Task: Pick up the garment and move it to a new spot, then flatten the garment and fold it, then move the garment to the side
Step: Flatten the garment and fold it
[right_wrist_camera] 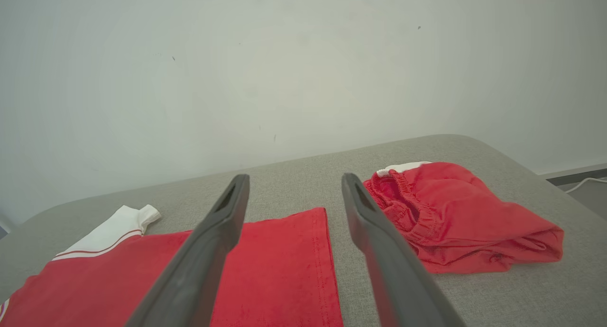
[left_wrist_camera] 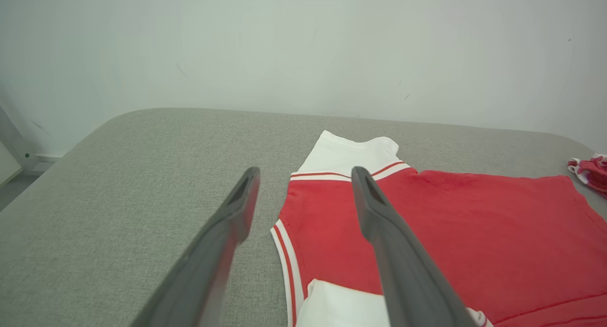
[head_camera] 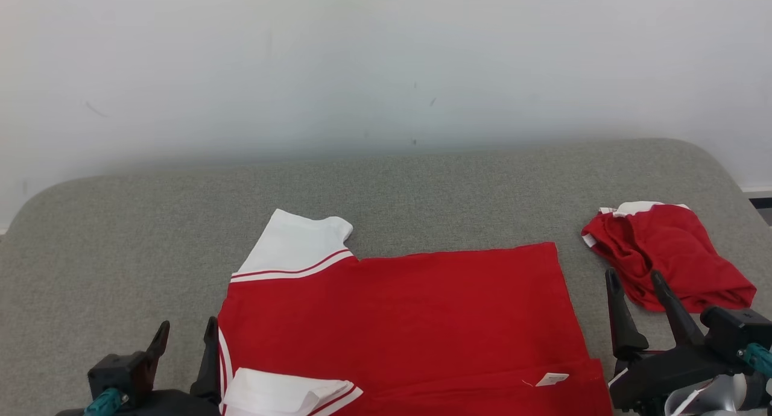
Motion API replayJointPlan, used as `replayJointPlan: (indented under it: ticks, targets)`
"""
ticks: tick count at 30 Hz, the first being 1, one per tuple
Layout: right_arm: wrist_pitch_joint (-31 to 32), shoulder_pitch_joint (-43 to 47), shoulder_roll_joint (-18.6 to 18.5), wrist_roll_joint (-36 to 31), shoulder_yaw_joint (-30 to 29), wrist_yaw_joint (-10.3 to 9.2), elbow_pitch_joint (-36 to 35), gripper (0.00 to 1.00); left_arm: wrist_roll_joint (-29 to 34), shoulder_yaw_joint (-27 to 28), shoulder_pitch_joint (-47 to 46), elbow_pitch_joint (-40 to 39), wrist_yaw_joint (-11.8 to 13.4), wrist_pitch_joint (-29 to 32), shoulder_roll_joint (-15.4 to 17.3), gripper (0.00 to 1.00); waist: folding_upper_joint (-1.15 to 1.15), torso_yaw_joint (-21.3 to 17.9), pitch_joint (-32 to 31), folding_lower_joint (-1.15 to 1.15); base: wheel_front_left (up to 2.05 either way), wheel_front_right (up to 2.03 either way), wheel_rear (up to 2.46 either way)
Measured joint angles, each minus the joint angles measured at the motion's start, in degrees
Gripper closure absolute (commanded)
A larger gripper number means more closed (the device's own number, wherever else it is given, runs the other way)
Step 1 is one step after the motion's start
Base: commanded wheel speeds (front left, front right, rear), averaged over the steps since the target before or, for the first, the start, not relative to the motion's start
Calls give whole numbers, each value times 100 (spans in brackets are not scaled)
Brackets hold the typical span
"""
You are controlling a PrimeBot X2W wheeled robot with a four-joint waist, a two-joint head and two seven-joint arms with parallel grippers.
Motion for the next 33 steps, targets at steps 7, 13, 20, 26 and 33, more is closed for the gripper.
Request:
replayJointPlan:
  ticks: [7,13,20,26,33]
  targets:
    - [-93,-8,2,-1,26,8,53,0,0,-13,0,60,-2,-8,-2,0,0,15,27,0,0,0,0]
    - [-107,-10,2,-1,38,48,96,0,0,-43,1,93,-9,-25,-2,0,0,29,70,0,0,0,0]
    - [86,-41,-58,-1,187,155,214,0,-3,-200,-86,257,-135,183,-45,0,0,85,254,0,0,0,0]
    - [682,-466,-202,-12,372,202,397,0,-19,-322,-767,531,-243,648,-82,0,0,107,585,0,0,0,0]
    - [1580,-1473,-341,-10,456,200,655,0,-132,-380,-2087,905,-466,1434,-149,0,0,98,1104,1,0,0,0]
